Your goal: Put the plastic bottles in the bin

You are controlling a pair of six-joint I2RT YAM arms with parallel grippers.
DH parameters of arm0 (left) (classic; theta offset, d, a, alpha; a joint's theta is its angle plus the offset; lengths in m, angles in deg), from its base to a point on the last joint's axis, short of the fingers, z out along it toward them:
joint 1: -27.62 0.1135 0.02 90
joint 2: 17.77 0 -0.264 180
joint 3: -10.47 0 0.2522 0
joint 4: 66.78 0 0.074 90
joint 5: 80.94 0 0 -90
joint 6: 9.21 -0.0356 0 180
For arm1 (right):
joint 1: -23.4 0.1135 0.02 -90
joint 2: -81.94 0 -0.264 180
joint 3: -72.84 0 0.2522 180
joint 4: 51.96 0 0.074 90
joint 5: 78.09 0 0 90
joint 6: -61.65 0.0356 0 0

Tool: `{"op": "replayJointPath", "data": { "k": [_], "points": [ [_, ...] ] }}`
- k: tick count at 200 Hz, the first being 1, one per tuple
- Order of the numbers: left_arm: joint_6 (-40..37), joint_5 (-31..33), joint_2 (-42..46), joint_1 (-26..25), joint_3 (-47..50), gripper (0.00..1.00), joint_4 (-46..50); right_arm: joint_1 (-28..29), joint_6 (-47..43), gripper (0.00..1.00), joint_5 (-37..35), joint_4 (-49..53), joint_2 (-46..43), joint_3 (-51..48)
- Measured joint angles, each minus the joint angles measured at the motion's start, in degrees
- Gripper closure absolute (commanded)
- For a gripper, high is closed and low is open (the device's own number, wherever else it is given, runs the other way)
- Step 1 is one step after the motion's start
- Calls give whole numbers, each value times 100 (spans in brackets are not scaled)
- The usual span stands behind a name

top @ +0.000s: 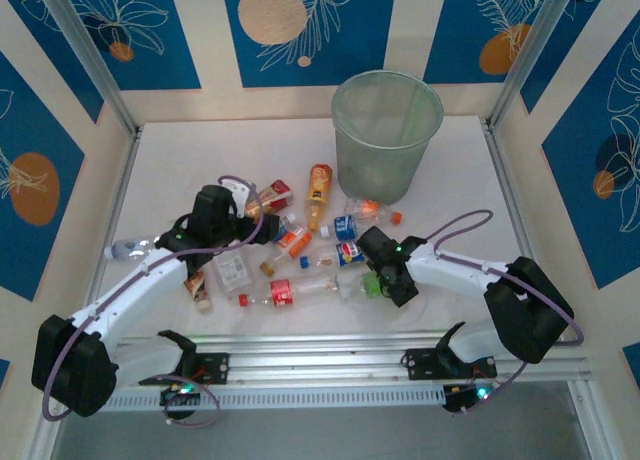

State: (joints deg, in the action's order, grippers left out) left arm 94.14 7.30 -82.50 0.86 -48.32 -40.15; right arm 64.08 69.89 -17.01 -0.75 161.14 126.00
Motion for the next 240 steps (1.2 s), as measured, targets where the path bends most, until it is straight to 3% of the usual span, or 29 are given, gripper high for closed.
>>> {"op": "replayJointPath", "data": {
  "k": [92, 159, 172, 203, 240],
  "points": [
    [-37, 52, -111, 0, -2, 1, -2, -59, 166, 56, -605, 857, -632, 195],
    [-90, -68, -164, -7, -39, 1, 66, -96, 98, 60, -929, 1318, -892, 337],
    [-249, -107, -153, -197, -160, 1, 328, -96, 70, 60, -933, 1340, -892, 337],
    [-448, -133, 339, -1318, -321, 1, 1099, -101, -81, 60, -949, 1340, -885, 354],
    [-221, -472, 1226, -1740, -319, 1, 1569, -92, -382, 60, -1019, 1495, -883, 673]
  ]
}}
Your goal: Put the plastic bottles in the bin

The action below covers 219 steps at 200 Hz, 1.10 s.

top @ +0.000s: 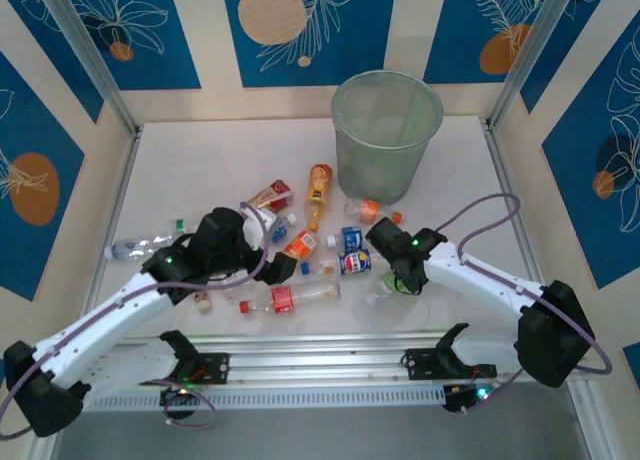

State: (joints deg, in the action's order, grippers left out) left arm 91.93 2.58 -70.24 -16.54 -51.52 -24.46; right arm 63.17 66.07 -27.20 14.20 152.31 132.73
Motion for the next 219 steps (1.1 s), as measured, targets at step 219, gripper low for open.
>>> {"op": "replayJointPath", "data": {
  "k": [219],
  "points": [
    [-284, 402, -435, -686, 317, 0, 236, -1095, -7372, 67, -1034, -2245, 3130, 7656]
  ]
}}
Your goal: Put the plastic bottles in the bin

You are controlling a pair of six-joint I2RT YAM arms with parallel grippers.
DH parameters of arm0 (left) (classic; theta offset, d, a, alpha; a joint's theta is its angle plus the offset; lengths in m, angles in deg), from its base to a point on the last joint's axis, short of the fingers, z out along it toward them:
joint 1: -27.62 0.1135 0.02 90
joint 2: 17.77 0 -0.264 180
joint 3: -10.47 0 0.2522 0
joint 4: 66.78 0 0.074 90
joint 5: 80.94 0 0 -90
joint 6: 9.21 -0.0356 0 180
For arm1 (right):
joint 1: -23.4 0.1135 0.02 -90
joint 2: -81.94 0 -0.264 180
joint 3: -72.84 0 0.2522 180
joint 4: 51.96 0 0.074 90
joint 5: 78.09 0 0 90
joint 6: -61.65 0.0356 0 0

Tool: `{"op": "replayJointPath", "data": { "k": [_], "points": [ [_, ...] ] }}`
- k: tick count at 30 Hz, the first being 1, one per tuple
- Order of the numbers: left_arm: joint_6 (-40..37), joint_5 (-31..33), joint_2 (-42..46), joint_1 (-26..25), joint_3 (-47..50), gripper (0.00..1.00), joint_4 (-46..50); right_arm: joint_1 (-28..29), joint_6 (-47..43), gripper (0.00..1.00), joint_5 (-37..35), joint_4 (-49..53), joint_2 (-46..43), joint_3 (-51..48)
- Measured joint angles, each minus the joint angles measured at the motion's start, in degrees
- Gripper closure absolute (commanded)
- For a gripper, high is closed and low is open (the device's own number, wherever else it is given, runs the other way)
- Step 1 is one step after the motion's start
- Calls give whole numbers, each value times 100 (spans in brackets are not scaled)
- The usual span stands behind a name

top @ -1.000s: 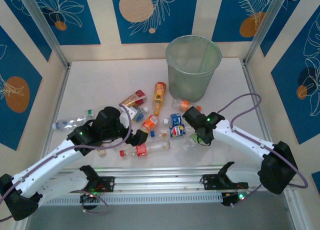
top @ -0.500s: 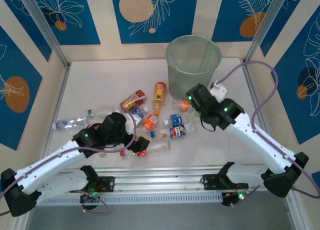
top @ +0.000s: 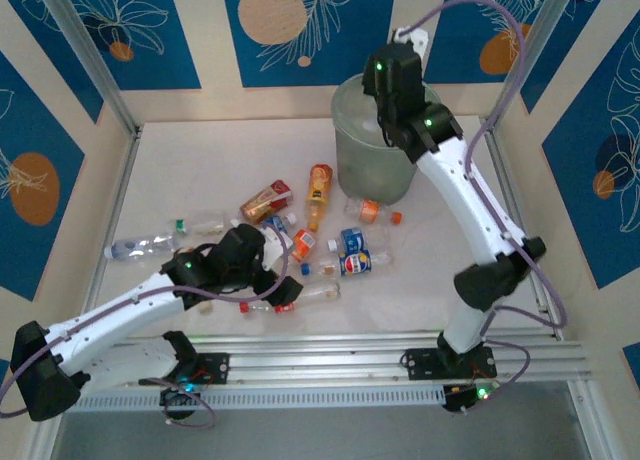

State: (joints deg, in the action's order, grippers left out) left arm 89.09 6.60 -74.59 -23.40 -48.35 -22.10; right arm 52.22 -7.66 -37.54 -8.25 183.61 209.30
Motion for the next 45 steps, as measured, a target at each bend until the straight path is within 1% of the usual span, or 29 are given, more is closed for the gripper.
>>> {"op": "replayJointPath", "data": {
  "k": [2, 6, 8, 11, 14, 15, 24, 33, 34, 36, 40, 42, 45],
  "points": [
    [-35, 35, 0, 0, 0, 1, -2, -192, -273, 67, 87, -61, 527, 649],
    [-81, 125, 0, -2, 0, 1, 0, -520, -601, 67, 247, -142, 1373, 1532],
    [-103, 155, 0, -2, 0, 0, 2, -667, -752, 66, 302, -149, 1718, 1786],
    [-127, 205, 0, -2, -9, 0, 2, -835, -942, 66, 365, -151, 2090, 1884],
    [-138, 256, 0, -7, -33, 0, 4, -970, -1062, 65, 446, -81, 2361, 1856],
    [-138, 262, 0, -11, -39, 1, 2, -1010, -1091, 63, 468, -79, 2411, 1790],
    [-136, 424, -4, -11, -46, 1, 2, -1226, -1161, 57, 684, -210, 2430, 734],
    [-138, 452, -4, -11, -48, 1, 2, -1325, -1322, 51, 844, -444, 2457, 79],
    [-140, 457, -7, -11, -48, 0, 2, -1325, -1346, 49, 848, -474, 2457, 15],
    [-140, 468, -24, -11, -52, 1, 4, -1325, -1419, 42, 859, -511, 2459, -103],
    [-155, 470, -144, -11, -81, 1, 15, -1325, -1554, 21, 859, -540, 2459, -251],
    [-212, 468, -197, -11, -96, 1, 31, -1325, -1635, 14, 861, -546, 2459, -286],
    [-299, 463, -306, -11, -186, 1, 76, -1314, -1751, 8, 861, -553, 2455, -286]
  ]
}}
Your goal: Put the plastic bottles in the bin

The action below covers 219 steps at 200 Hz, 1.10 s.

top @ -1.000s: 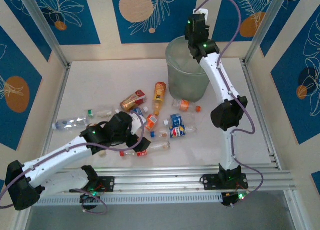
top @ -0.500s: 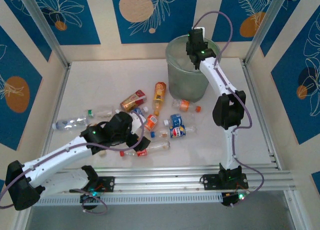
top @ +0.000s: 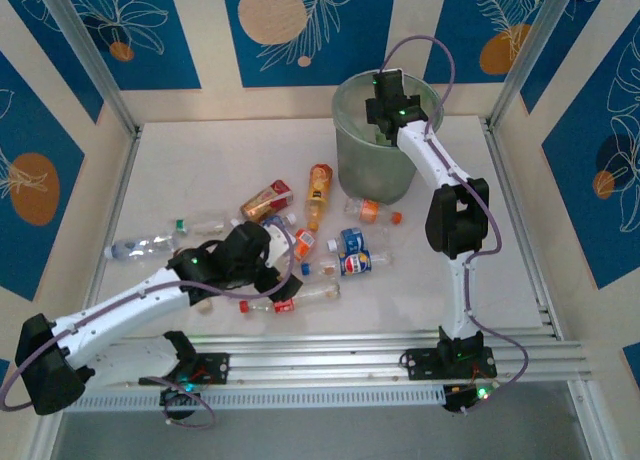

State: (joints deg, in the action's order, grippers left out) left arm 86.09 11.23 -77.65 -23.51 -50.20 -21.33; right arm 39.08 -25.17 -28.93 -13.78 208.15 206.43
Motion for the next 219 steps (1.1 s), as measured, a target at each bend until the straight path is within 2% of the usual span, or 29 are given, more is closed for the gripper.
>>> {"op": "replayJointPath", "data": {
  "k": [60, 94, 129, 167, 219],
  "points": [
    [-343, -201, -293, 0, -319, 1, 101, 146, -157, 3, 79, 208, -157, 22],
    [-588, -367, -501, -7, -404, 13, 216, 304, -98, 1, 214, 518, -590, 129],
    [-778, -411, -702, -125, -459, 20, 374, 485, 184, 1, 319, 949, -1244, 304],
    [-892, -317, -1104, -487, -581, 25, 496, 662, 758, 1, 291, 1580, -1912, 339],
    [-894, -28, -1788, -730, -750, 25, 584, 704, 1370, 1, 184, 1897, -2889, -651]
  ]
}}
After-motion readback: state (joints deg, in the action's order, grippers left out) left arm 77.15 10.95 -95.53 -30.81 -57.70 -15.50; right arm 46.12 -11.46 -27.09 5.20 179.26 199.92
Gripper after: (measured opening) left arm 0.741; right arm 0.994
